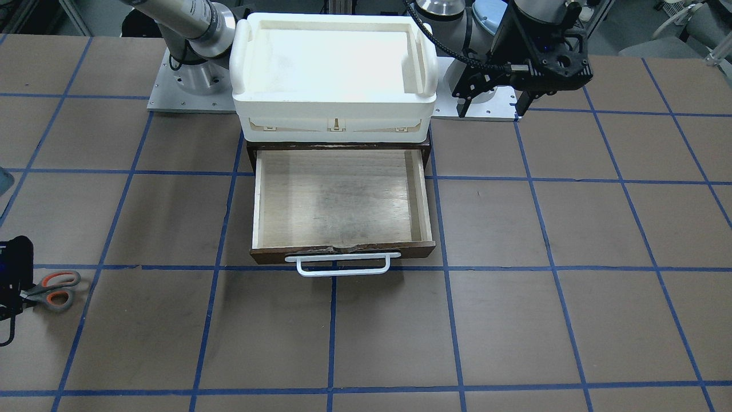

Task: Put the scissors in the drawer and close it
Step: 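Lift the scissors with the right gripper and carry them over the drawer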

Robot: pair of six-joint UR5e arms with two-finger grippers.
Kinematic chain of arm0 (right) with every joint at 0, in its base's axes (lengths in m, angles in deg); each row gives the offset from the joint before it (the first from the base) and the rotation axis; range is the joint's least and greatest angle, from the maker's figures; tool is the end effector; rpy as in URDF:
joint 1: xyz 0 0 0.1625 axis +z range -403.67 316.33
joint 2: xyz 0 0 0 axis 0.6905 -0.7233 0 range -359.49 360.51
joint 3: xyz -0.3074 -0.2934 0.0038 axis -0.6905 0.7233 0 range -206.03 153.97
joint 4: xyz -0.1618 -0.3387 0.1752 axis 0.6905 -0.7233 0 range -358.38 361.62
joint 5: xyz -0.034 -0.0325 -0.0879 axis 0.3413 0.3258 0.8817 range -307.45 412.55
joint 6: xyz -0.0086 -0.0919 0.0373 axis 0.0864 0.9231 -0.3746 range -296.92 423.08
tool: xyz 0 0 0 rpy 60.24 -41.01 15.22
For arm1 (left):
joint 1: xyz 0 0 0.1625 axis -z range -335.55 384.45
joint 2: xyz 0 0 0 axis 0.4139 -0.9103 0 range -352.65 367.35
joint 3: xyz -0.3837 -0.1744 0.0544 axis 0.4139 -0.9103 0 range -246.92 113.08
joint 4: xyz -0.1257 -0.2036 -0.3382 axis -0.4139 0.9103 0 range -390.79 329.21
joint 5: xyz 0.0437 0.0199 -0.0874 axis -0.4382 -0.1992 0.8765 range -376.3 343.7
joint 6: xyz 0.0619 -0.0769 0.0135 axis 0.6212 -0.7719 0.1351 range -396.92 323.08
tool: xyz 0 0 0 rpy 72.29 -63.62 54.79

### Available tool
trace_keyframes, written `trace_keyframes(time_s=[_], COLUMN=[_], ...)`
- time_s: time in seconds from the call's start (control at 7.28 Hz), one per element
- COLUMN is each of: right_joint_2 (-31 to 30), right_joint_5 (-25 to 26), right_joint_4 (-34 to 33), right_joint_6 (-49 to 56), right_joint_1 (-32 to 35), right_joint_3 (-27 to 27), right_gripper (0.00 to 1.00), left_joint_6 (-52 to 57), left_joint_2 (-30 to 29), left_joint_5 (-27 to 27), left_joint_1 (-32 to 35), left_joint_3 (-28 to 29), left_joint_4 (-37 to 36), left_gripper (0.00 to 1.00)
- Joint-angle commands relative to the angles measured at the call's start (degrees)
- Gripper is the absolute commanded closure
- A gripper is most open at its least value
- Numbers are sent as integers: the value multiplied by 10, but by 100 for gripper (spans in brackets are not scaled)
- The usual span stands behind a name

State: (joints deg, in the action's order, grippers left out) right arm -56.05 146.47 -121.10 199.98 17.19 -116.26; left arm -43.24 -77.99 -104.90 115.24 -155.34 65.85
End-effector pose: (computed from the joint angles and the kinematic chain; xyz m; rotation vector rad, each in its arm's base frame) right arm -0.2102 -0.6368 0.1987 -2.5300 1.8450 0.1095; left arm -0.1419 -0.4525 0.5284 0.1505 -3.1139 -0.0134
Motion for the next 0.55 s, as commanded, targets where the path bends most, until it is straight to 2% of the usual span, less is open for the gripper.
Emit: trace_keyframes(time_s=[0.0, 0.41], right_joint_2=[-41, -118], right_joint_5=[-6, -9], right_joint_4=[-3, 9], right_joint_6=[-6, -90], right_joint_1=[7, 54], right_joint_3=[1, 1], right_gripper=[100, 100], left_joint_6=[0, 0], left_joint_2=[0, 0], left_joint_5=[0, 0], left_joint_1=[0, 0], left_joint_3=[0, 0], left_joint_4=[-1, 0], left_gripper=[0, 0])
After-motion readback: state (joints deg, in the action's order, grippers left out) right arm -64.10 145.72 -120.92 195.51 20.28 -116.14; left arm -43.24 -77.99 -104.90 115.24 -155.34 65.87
